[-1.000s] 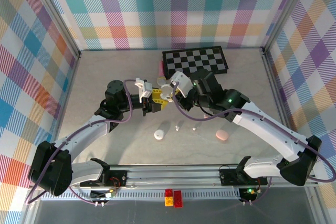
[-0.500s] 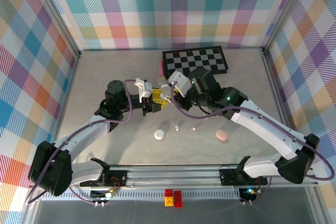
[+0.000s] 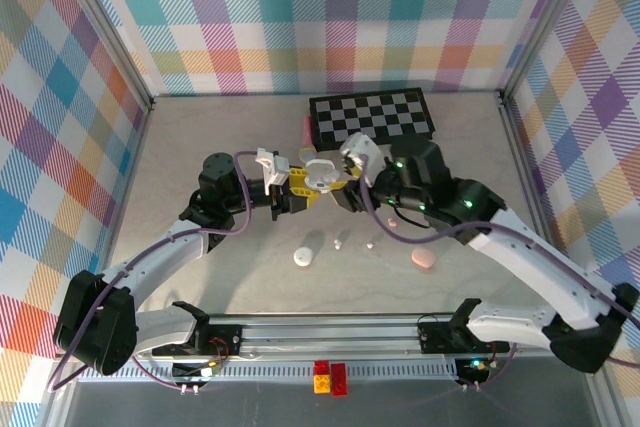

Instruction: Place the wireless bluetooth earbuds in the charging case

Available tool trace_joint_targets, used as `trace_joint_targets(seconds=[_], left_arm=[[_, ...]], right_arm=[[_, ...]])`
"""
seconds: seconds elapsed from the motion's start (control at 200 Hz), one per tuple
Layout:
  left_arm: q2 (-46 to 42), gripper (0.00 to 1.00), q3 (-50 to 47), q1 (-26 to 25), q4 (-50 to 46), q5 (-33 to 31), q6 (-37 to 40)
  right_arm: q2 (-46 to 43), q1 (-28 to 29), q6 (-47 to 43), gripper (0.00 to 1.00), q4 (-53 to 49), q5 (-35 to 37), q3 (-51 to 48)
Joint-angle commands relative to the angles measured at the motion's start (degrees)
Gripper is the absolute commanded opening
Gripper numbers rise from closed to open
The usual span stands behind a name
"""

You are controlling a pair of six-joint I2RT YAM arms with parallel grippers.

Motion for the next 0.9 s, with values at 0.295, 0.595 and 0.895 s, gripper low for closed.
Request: trace_joint_targets(seconds=[0.295,0.595,0.895], left_arm=[[0.3,0.33,-1.3,4.0,13.1,1.4,-7.3],[0.5,0.33,-2.2,6.7,19.8,1.1,-12.3],[-0.5,0.33,-2.4,7.2,20.6,1.2,-13.4]], right_arm=[[-7.5,-11.5,22.5,0.59,2.3,0.9,-18.1],[10.2,-11.2,38.9,0.60,6.7,-10.9,-22.5],[26.8,-9.0,42.8,0.58,14.2,-17.7,-20.4]])
